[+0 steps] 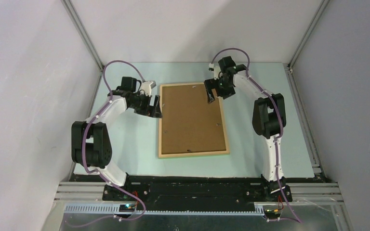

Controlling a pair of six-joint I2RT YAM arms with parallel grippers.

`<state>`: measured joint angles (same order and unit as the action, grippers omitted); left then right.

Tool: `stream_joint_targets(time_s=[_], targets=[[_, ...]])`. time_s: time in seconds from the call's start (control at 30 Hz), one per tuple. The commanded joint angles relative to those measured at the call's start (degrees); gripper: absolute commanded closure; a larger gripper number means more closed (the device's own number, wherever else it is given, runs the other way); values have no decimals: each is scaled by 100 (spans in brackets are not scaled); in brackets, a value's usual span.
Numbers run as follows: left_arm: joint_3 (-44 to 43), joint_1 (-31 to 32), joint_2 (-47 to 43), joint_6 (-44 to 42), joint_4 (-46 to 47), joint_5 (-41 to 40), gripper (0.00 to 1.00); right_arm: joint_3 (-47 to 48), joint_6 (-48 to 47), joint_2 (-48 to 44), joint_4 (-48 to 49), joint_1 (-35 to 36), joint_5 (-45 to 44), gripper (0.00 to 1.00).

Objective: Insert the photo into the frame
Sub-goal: Place the photo frame item in the photo frame.

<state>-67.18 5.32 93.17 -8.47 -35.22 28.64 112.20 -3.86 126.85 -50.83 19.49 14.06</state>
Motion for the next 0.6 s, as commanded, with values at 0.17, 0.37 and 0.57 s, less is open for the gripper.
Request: stream_joint_targets(time_s=[0.17, 0.37, 0.57], targets=[[-267, -39, 57, 54, 97, -8, 7, 325, -788, 72, 557, 82, -320, 2], [-276, -39, 77, 33, 95, -32, 7, 518, -942, 307, 677, 92, -218, 3], [-287, -40, 94, 30, 97, -35, 7, 634, -1018, 508, 744, 78, 80, 3]])
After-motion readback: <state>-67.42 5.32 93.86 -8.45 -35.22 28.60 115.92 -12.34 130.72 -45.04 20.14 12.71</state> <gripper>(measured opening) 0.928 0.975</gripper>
